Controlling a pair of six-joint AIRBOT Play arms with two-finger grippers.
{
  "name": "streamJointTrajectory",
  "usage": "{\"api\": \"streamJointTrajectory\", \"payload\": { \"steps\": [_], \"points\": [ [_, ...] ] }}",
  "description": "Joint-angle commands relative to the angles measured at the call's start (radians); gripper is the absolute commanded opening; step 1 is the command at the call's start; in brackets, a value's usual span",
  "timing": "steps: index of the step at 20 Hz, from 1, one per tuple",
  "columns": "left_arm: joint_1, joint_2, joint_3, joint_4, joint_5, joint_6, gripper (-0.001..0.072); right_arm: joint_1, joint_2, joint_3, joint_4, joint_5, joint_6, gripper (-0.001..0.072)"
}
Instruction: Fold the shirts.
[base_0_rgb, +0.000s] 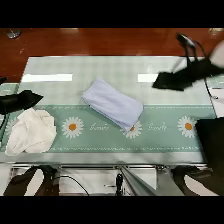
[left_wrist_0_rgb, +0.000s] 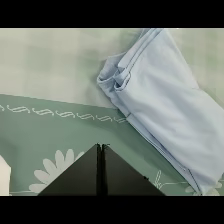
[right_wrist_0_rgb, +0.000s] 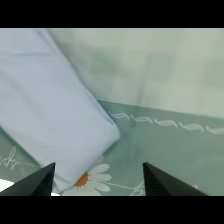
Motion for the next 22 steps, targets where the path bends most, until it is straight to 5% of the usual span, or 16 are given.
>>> {"api": "streamJointTrajectory", "payload": {
  "steps": [1, 4, 12, 19, 21, 22],
  "points": [
    [-0.061, 0.000, -0.002, -0.002, 0.001, 0.000, 0.0025, -0.078, 0.371, -0.633, 0.136, -0.389, 0.200, 0.0631],
    [-0.140, 0.000, -0.002, -0.002, 0.034, 0.000, 0.0025, -0.078, 0.361, -0.840, 0.403, -0.454, 0.103, 0.0631],
    [-0.203, -0.020, -0.002, -0.004, 0.079, -0.019, 0.0025, -0.068, -0.003, -0.712, 0.748, -0.423, -0.278, 0.0630],
    [-0.203, -0.031, -0.002, -0.004, 0.078, -0.027, 0.0025, 0.101, -0.324, -0.438, 0.779, -0.418, -0.316, 0.0612],
    [-0.203, -0.031, -0.002, -0.004, 0.078, -0.026, 0.0025, 0.140, -0.386, -0.347, 0.777, -0.413, -0.317, 0.0396],
    [-0.203, -0.031, -0.002, -0.004, 0.079, -0.027, 0.0025, 0.160, -0.412, -0.299, 0.768, -0.402, -0.339, 0.0180]
  ]
}}
